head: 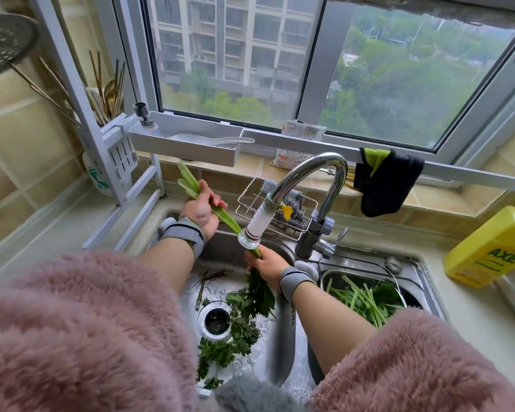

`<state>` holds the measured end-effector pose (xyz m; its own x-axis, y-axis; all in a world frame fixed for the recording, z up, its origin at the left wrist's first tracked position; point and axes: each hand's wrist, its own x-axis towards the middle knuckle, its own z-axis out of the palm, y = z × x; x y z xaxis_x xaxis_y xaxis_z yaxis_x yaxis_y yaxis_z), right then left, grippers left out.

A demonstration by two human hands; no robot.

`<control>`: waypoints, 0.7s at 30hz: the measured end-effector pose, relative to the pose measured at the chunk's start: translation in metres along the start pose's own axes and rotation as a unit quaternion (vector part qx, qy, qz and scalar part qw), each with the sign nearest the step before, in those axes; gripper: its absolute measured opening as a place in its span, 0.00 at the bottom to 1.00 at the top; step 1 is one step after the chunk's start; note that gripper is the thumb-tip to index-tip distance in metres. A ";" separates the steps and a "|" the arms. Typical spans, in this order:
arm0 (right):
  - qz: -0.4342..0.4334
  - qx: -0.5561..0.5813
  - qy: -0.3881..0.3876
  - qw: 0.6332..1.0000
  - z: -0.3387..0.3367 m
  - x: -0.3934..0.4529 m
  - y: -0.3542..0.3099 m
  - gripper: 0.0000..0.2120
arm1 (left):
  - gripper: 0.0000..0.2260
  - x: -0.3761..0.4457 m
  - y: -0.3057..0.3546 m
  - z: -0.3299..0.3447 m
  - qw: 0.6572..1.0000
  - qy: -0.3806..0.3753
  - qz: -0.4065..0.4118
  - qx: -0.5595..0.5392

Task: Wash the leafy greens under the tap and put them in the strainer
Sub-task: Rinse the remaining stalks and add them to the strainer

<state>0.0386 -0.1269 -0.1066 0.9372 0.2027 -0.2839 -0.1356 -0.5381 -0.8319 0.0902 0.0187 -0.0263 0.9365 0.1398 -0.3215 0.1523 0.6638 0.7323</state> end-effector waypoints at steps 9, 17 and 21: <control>0.008 0.059 -0.036 0.998 0.003 0.000 0.006 0.07 | 0.18 0.007 0.012 -0.002 1.000 0.018 0.021 -0.010; 0.065 0.039 0.001 0.997 0.002 0.000 0.009 0.05 | 0.16 0.008 0.016 -0.004 0.999 0.030 0.033 -0.021; 0.057 0.111 0.022 0.992 0.001 0.001 0.005 0.06 | 0.19 0.008 0.019 -0.005 0.999 0.027 0.040 -0.013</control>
<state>0.0389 -0.1282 -0.1115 0.9243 0.1119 -0.3649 -0.3042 -0.3618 -0.8812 0.0991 0.0361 -0.0174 0.9266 0.2327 -0.2955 0.0685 0.6681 0.7409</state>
